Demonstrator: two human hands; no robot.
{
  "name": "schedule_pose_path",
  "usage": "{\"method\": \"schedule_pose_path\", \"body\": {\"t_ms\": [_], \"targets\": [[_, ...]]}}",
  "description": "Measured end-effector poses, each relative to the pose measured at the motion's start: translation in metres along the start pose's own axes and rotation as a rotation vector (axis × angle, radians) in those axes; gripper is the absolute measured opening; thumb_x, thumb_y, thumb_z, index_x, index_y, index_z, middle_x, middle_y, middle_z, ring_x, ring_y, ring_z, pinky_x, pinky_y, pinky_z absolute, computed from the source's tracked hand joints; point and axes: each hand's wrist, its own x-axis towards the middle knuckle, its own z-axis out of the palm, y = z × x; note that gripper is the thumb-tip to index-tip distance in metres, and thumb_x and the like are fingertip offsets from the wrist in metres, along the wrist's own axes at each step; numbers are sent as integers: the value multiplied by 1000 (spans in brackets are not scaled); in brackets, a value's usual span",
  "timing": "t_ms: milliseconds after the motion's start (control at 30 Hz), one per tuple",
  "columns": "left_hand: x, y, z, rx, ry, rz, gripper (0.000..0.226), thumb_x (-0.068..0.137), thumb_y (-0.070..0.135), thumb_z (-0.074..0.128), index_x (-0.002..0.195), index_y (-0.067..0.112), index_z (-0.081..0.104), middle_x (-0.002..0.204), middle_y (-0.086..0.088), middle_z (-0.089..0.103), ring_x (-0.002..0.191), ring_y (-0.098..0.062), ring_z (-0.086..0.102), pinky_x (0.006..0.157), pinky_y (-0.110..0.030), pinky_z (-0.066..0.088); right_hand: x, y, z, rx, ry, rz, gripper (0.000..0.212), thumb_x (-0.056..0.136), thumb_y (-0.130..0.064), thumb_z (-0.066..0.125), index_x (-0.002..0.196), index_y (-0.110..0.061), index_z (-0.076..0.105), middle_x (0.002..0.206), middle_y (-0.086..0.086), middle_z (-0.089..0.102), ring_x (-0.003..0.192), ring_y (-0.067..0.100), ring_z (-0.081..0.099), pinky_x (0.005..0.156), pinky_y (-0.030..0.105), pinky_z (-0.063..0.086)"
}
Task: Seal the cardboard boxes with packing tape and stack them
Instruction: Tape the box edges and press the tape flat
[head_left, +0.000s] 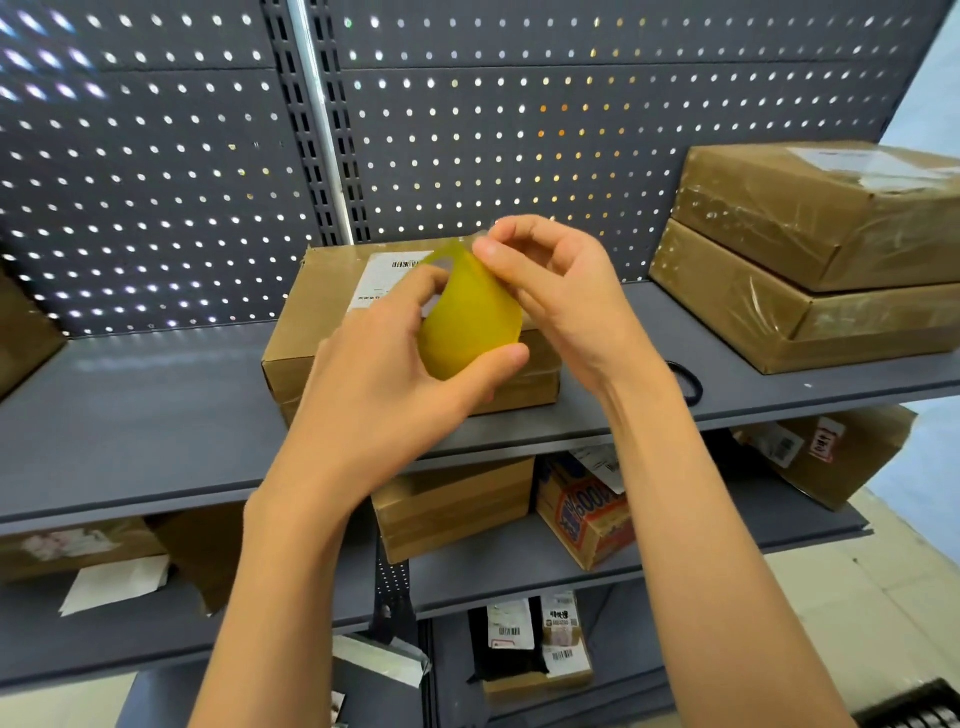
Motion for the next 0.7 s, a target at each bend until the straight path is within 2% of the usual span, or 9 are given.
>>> {"method": "schedule_pose_path", "body": {"t_ms": [67,133,300,400,467,533,600,633,700], "targets": [[-2,1,-1,-123,-127,-27,42,72,48,68,108,33,55,90,17,70,77,-9,70,73,-44,57,-1,2,0,-46,68,-25,11,85,-5,67,81,-14,64,74,-10,65,74,3,59,71,19,48],[-3,-1,-2,-175,-155,-19,40,73,45,68,108,29,56,92,11,72,79,-10,71,75,-44,58,-1,3,2,-120,158,-114,14,82,-3,70,77,-14,65,72,-10,66,72,1,61,69,17,48],[0,4,1,-24,8,0,46,74,57,58,103,23,63,80,-3,67,72,-29,63,69,-50,52,-5,5,20,-353,394,-342,8,78,-5,74,75,-11,68,73,-4,66,70,3,61,70,18,47],[2,7,2,183,159,-94,45,75,58,50,97,21,64,82,-4,67,82,-31,60,76,-47,49,-7,-2,25,-402,516,-513,5,79,-6,73,76,-8,69,75,-2,66,71,6,60,70,18,46],[4,6,-2,217,208,-188,49,73,63,50,95,22,65,85,-5,70,87,-33,64,79,-47,51,-8,-10,24,-446,522,-606,5,79,-6,72,77,-6,68,75,-3,63,70,4,59,69,17,46],[3,6,-9,-7,157,-237,37,77,56,63,88,21,67,72,-4,72,73,-28,70,71,-46,57,-6,-14,21,-448,474,-577,5,80,-6,72,78,-8,68,75,-4,64,71,3,59,70,18,46],[-3,13,-10,-240,56,-262,22,83,36,69,82,14,67,61,-7,70,53,-23,68,54,-37,58,-2,-13,14,-412,452,-481,7,81,-8,72,78,-11,66,75,-7,64,71,3,60,71,20,47],[-8,17,-7,-345,23,-289,22,84,32,68,82,10,66,59,-9,68,47,-21,66,47,-32,55,-1,-12,11,-396,434,-430,8,81,-8,71,79,-12,66,75,-9,64,71,1,59,71,20,47],[-16,23,6,-518,-14,-353,26,84,32,65,86,7,64,59,-13,68,46,-22,64,45,-31,55,0,-8,4,-381,390,-337,7,82,-8,71,80,-12,65,75,-10,64,71,-1,58,71,18,47]]}}
